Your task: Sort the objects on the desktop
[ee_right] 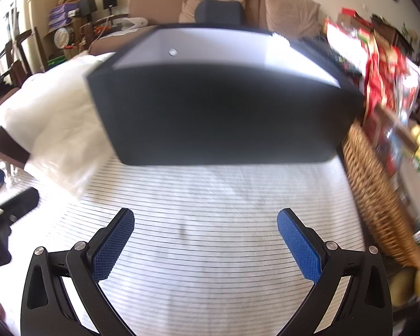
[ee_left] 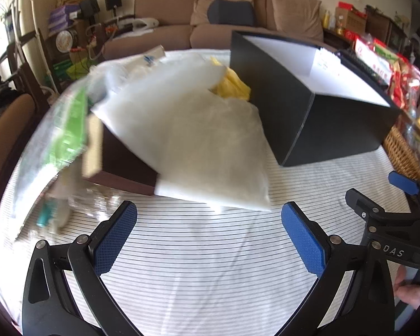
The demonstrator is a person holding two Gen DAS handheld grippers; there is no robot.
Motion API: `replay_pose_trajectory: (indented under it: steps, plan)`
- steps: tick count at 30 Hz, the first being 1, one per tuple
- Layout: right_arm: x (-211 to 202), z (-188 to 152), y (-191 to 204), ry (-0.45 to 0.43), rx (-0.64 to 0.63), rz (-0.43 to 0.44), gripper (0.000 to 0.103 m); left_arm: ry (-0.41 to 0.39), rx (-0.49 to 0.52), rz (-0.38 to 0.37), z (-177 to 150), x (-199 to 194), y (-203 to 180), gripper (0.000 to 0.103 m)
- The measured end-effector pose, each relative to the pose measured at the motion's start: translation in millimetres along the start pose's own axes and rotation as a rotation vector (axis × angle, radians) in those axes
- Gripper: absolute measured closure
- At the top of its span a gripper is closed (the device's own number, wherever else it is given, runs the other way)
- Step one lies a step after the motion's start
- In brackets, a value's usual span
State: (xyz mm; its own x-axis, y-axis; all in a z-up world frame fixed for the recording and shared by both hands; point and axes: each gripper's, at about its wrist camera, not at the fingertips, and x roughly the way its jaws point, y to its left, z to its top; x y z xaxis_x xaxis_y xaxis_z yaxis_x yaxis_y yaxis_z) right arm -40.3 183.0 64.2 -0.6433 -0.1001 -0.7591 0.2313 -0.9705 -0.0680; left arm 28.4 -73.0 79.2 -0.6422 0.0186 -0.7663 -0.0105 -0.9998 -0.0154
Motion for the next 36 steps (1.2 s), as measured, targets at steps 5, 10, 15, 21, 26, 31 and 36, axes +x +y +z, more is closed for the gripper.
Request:
replay_pose_trajectory:
  steps: [5,10,15,21,26,31,36]
  plan:
    - [-29,15,36,-0.003,-0.026,0.010,0.000,-0.055,0.026,0.059,-1,-51,28,0.000]
    - [-65,31,67,-0.042,-0.032,0.052,0.000,-0.079,-0.014,0.071,4,-83,68,0.000]
    - [-103,53,111,-0.074,-0.043,0.095,0.000,-0.105,-0.025,0.103,11,-116,98,0.000]
    - [-131,74,156,-0.109,-0.059,0.156,0.000,-0.152,-0.036,0.148,19,-154,135,0.000]
    - [-139,83,186,-0.117,-0.065,0.213,0.000,-0.159,-0.031,0.202,18,-169,171,0.000]
    - [-134,89,214,-0.103,-0.061,0.252,0.000,-0.148,-0.056,0.259,6,-172,218,0.000]
    - [-125,97,242,-0.094,-0.088,0.275,0.000,-0.142,-0.113,0.273,-5,-169,258,0.000]
